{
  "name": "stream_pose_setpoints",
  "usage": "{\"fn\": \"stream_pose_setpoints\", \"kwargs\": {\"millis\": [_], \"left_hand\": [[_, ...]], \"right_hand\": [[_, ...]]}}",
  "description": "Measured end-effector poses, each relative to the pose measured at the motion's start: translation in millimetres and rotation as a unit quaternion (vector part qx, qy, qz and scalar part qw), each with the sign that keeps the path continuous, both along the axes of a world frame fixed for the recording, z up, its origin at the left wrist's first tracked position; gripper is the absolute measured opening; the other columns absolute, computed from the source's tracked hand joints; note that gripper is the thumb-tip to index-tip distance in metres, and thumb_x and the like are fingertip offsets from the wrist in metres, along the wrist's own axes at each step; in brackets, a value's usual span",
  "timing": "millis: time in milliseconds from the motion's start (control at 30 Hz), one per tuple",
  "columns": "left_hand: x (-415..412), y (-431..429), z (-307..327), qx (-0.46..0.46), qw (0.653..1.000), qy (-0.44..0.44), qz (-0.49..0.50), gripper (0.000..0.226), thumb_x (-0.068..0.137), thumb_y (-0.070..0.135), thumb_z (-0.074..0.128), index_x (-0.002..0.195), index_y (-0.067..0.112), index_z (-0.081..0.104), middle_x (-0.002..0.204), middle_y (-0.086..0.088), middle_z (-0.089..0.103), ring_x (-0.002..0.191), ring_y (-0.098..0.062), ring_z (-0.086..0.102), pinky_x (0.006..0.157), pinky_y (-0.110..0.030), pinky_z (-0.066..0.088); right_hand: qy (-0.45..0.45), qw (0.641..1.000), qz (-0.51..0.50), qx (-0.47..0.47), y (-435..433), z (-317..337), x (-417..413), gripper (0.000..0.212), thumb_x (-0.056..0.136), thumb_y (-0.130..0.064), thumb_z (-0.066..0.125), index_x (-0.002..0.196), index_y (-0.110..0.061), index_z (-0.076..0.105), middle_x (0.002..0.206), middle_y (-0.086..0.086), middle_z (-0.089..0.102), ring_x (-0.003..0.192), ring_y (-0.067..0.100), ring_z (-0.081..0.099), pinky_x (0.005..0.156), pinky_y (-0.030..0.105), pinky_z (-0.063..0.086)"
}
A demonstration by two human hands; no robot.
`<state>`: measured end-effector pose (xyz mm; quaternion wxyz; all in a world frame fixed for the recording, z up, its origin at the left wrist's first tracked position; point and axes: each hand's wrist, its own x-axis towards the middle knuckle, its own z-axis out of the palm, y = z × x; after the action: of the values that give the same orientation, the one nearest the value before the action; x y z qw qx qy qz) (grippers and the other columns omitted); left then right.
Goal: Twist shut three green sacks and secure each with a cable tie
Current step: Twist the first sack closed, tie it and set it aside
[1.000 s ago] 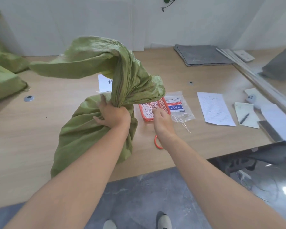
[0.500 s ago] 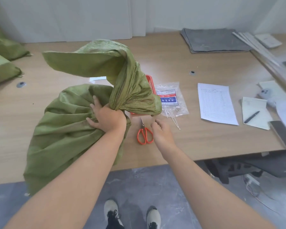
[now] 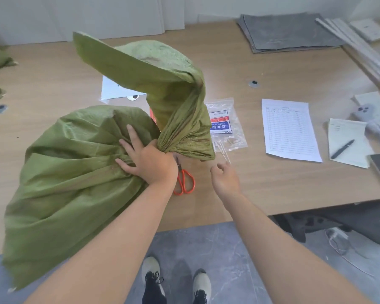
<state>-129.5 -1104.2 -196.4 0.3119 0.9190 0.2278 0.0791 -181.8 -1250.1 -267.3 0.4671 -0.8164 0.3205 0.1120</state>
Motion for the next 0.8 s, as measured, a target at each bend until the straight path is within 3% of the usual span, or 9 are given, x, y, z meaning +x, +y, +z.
{"fn": "stream_pose_setpoints", "kwargs": {"millis": [67,200,300,567,633,700,800], "left_hand": [[-2,-9,-5,-0.002,1.000,-0.006,0.004,0.018,0.077,0.014,0.070,0.079,0.032,0.071,0.172,0.014,0.000,0.160,-0.021,0.000,0.122,-0.061,-0.006],[-5,-18,-15,-0.001,1.000,-0.022,0.012,0.021,0.078,0.014,0.068,0.075,0.035,0.069,0.172,0.012,0.003,0.160,-0.020,0.002,0.122,-0.061,-0.006],[-4,-20,-19,0.003,1.000,-0.022,0.014,0.024,0.078,0.013,0.067,0.075,0.037,0.066,0.172,0.013,0.003,0.160,-0.019,0.001,0.122,-0.061,-0.007],[2,-23,-14,-0.021,1.000,-0.003,0.013,0.022,0.078,0.012,0.071,0.075,0.033,0.065,0.172,0.016,0.002,0.159,-0.018,-0.002,0.122,-0.060,-0.009],[2,-23,-15,-0.022,1.000,-0.007,0.011,0.023,0.079,0.012,0.070,0.075,0.034,0.064,0.171,0.016,0.002,0.159,-0.018,-0.002,0.122,-0.060,-0.009],[1,-22,-16,-0.025,1.000,-0.012,0.009,0.023,0.080,0.012,0.069,0.074,0.033,0.064,0.171,0.016,0.004,0.159,-0.017,-0.001,0.122,-0.060,-0.009],[0,-21,-16,-0.034,0.999,-0.018,0.008,0.025,0.080,0.010,0.066,0.073,0.033,0.063,0.171,0.017,0.005,0.159,-0.017,0.000,0.122,-0.060,-0.009]], "right_hand": [[0.014,0.995,0.064,-0.073,-11,-11,6,0.043,0.103,-0.026,0.046,0.135,0.000,0.058,0.169,0.012,0.024,0.150,0.029,0.036,0.115,0.038,0.034],[0.051,0.960,0.203,-0.186,-22,-47,13,0.049,0.102,-0.028,0.048,0.141,0.001,0.047,0.170,0.020,0.011,0.156,0.036,0.019,0.123,0.045,0.026],[0.071,0.940,0.233,-0.238,-23,-67,13,0.056,0.101,-0.025,0.049,0.150,0.001,0.038,0.169,0.025,0.013,0.158,0.037,0.013,0.127,0.044,0.015],[0.078,0.905,0.250,-0.335,-29,-89,10,0.063,0.100,-0.032,0.053,0.154,-0.005,0.034,0.165,0.026,0.023,0.156,0.039,0.020,0.128,0.043,0.014],[0.061,0.900,0.240,-0.358,-27,-89,8,0.049,0.099,-0.020,0.051,0.145,-0.006,0.046,0.157,0.023,0.039,0.150,0.038,0.033,0.123,0.042,0.025],[0.052,0.901,0.226,-0.366,-27,-83,5,0.031,0.096,-0.007,0.050,0.126,-0.009,0.057,0.136,0.015,0.058,0.130,0.035,0.053,0.105,0.038,0.041],[0.060,0.908,0.214,-0.355,-28,-74,-2,0.020,0.095,0.003,0.050,0.105,-0.012,0.058,0.113,0.011,0.065,0.106,0.031,0.062,0.077,0.037,0.042]]}}
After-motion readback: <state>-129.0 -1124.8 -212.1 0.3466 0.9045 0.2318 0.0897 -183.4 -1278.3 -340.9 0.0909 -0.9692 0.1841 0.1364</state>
